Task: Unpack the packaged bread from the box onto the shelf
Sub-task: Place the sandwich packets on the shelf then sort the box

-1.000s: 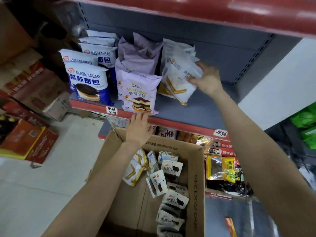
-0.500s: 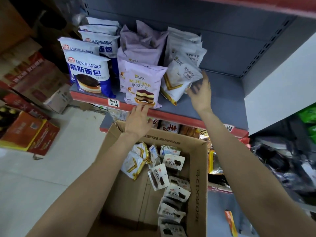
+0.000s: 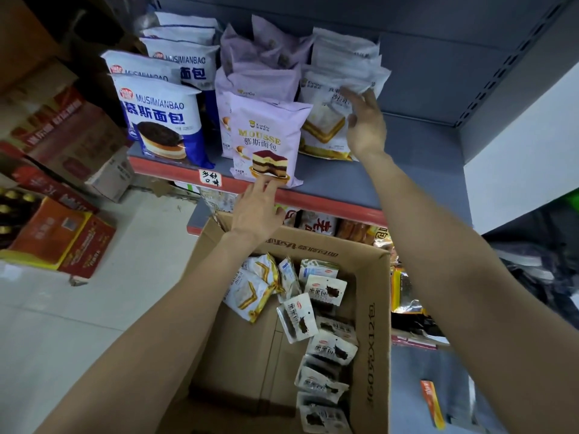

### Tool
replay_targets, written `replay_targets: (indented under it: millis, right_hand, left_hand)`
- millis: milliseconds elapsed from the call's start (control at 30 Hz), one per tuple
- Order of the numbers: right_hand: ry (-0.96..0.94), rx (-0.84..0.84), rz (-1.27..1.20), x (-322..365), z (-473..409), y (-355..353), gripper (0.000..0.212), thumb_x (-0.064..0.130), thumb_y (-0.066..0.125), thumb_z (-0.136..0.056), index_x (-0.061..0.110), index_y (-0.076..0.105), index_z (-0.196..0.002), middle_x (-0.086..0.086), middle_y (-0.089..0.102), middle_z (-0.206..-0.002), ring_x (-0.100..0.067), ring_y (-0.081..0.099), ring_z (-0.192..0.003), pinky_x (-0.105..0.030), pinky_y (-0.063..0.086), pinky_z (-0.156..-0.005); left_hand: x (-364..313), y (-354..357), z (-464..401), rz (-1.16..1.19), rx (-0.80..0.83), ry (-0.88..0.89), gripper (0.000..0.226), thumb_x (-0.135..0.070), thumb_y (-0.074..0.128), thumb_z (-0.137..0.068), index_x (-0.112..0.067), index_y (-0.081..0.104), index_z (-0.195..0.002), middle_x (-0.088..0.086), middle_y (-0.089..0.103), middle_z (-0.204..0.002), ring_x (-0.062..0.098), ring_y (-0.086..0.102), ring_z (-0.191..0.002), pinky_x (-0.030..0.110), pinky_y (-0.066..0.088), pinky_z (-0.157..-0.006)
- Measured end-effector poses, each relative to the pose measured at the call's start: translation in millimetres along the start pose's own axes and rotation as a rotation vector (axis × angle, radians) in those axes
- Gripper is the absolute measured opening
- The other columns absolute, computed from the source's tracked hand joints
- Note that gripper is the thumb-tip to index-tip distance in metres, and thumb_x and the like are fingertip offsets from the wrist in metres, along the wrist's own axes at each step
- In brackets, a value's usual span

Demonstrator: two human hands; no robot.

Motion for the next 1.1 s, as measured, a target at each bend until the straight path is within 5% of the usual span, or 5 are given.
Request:
replay_targets:
  millis: [333,667,800,933,1100]
  right_hand:
    - [-0.001,0.081,-0.06,0.3,80.8,-11.3,0.058,0.015,0.053,-0.094,0.033,0.033,-0.145,-0.018,0.008,-0.153,-0.037,0.018,-0.136,-0.035,0.022,-0.111]
    - [-0.143,0.23,-0.086,24.4,273.0,34.5,0.028,0.022,0.048,-0.095,0.016,0.06,-0.121,-0.004,0.059,-0.123,-0.023,0.053,-0.115,-0.037,0.044,-0.098]
    - [-0.101,0.507,-0.002,-1.4,306.9,115.3,0.025,0.015,0.052,-0.094,0.018,0.061,-0.117,-0.005,0.067,-0.1,-0.023,0.063,-0.092,-0.04,0.053,-0.073]
    - [0.028,0.667,0.071,-40.8,327.8,201.4,0.032,0.016,0.049,-0.095,0.016,0.054,-0.127,-0.009,0.059,-0.119,-0.026,0.058,-0.106,-0.038,0.049,-0.087]
    - [0.096,0.639,0.253,-79.4,326.9,292.5,0.043,0.011,0.051,-0.094,0.008,0.043,-0.136,-0.017,0.048,-0.134,-0.032,0.052,-0.116,-0.036,0.046,-0.086]
  left_hand:
    - [-5.7,-2.1,4.0,0.031,0.036,-0.027,0.05,-0.025,0.058,-0.088,-0.018,0.042,-0.135,0.007,0.041,-0.135,0.028,0.044,-0.121,0.043,0.039,-0.1]
    - [39.8,-5.8,104.2,0.31,-0.364,-0.025,0.022,-0.027,0.049,-0.093,-0.016,0.063,-0.105,-0.002,0.069,-0.093,0.015,0.061,-0.084,0.027,0.044,-0.071]
    - [116.2,71.6,141.1,0.276,-0.174,-0.197,0.027,-0.033,0.049,-0.091,-0.017,0.06,-0.111,0.003,0.068,-0.095,0.02,0.064,-0.085,0.03,0.047,-0.067]
    - [175.2,176.9,153.5,0.173,0.242,-0.356,0.051,-0.025,0.061,-0.087,-0.014,0.043,-0.134,0.012,0.049,-0.125,0.03,0.05,-0.115,0.038,0.043,-0.088]
    - [198.8,265.1,121.9,-0.115,0.428,-0.163,0.072,-0.026,0.058,-0.089,-0.016,0.018,-0.148,0.008,0.024,-0.15,0.029,0.026,-0.137,0.035,0.024,-0.108]
Point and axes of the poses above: each hand's wrist, its own z-axis away from the middle knuckle, its own y-axis out of the palm, x = y × z, the point moved 7 cm from there along -z, towards the middle knuckle
